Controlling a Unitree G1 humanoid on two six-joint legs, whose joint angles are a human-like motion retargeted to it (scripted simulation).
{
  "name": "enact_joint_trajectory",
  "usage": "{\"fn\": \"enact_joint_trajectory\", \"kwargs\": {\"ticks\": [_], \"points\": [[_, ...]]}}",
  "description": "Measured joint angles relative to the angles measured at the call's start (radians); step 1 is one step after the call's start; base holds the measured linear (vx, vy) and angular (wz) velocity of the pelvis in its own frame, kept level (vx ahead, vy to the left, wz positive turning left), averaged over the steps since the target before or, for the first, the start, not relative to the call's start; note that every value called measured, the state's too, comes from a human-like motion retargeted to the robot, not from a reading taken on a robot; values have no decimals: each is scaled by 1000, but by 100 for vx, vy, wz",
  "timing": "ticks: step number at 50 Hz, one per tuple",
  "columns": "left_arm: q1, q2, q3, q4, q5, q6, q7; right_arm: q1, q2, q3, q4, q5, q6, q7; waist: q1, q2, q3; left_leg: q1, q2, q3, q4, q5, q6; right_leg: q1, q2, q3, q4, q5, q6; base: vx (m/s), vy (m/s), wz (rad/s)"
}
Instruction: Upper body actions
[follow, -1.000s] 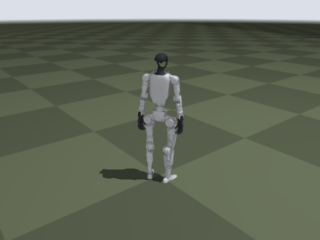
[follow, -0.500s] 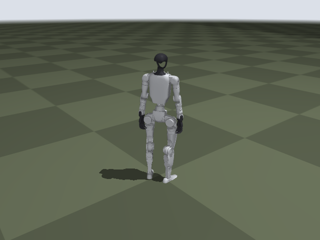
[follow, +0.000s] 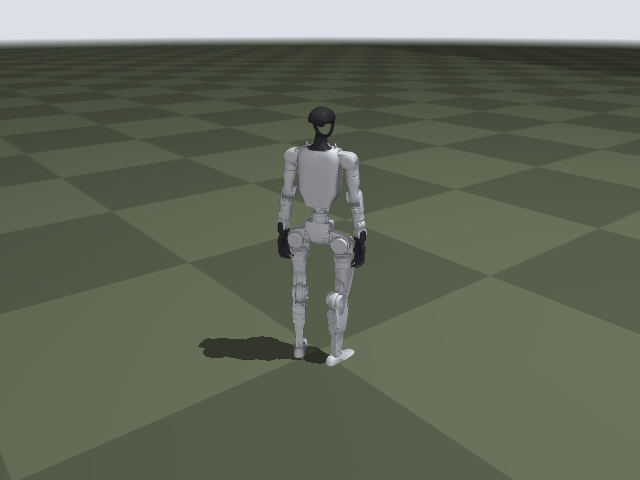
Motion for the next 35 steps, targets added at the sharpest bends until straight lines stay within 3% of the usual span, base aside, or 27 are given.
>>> {"fn": "enact_joint_trajectory", "kwargs": {"ticks": [35], "points": [[-5, 2, -3, 4, -4, -1, -4, 2, -1, 0, 4, -6, 1, 0, 4, 1, -3, -1, -2, -3, 0, -1, 0, 0, 0, -2, 0, -1, -1, 0, 0, 0]]}}
